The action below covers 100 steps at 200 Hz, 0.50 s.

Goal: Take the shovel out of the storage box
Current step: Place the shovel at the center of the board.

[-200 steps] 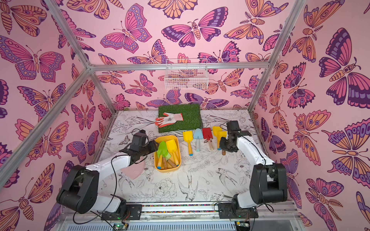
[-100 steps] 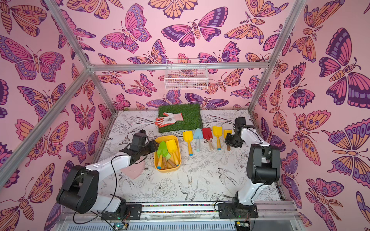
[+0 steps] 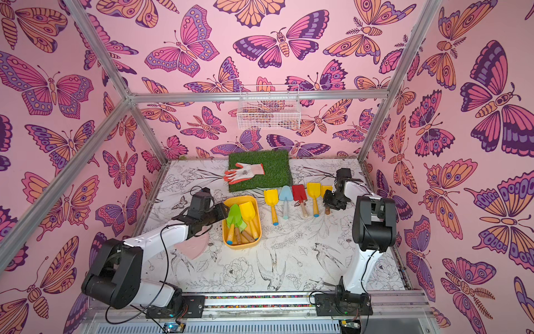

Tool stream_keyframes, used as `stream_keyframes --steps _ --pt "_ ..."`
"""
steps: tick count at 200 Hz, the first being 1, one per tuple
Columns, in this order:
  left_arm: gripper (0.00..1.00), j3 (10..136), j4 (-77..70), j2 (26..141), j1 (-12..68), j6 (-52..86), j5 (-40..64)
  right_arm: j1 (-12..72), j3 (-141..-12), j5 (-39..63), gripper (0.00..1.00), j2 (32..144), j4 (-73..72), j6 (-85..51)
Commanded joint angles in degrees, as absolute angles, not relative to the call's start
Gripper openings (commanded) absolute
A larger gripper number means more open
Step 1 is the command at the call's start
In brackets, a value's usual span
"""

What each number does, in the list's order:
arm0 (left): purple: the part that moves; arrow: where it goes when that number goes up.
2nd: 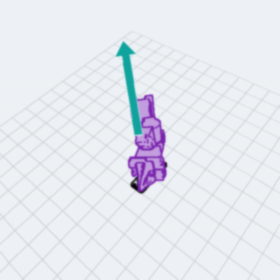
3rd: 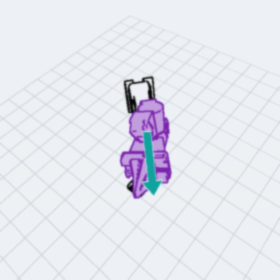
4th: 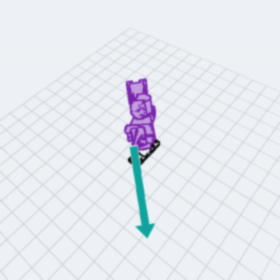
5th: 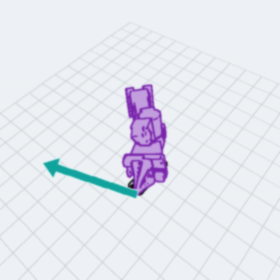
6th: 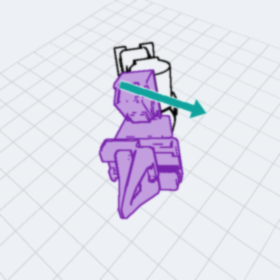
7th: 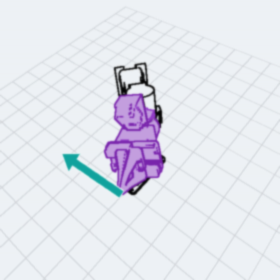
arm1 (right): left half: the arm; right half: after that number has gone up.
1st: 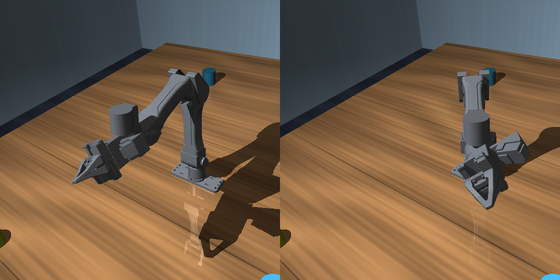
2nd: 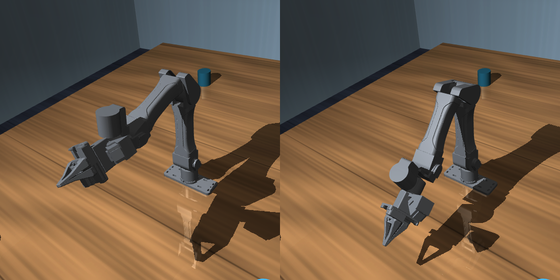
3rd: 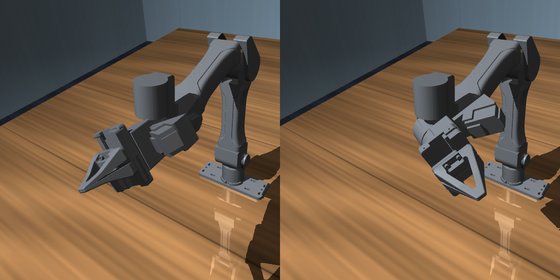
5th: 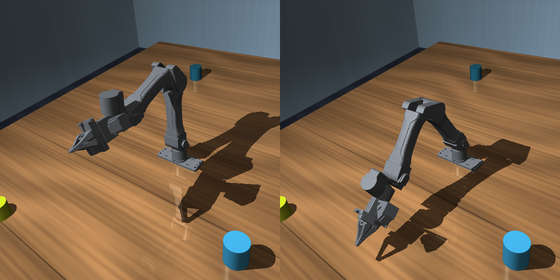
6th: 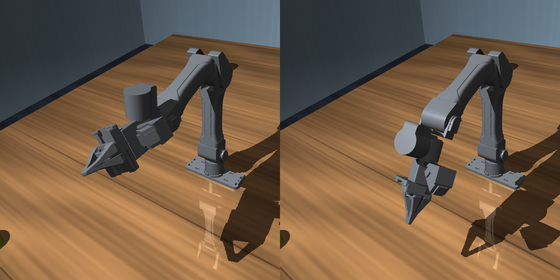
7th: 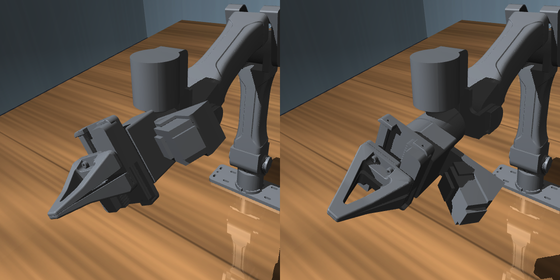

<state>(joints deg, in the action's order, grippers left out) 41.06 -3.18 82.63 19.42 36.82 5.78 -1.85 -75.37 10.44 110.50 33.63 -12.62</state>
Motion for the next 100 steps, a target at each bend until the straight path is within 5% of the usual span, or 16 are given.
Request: stream_keyframes --steps 1,100 --pt "0.48 40.7 -0.9 84.27 19.6 35.89 5.8 -2.24 -77.7 11.03 0.08 111.89 32.29 -13.71" --pt "0.48 40.69 -0.88 84.46 19.6 35.82 5.71 -2.28 -79.38 10.77 0.37 112.03 34.82 -13.52"
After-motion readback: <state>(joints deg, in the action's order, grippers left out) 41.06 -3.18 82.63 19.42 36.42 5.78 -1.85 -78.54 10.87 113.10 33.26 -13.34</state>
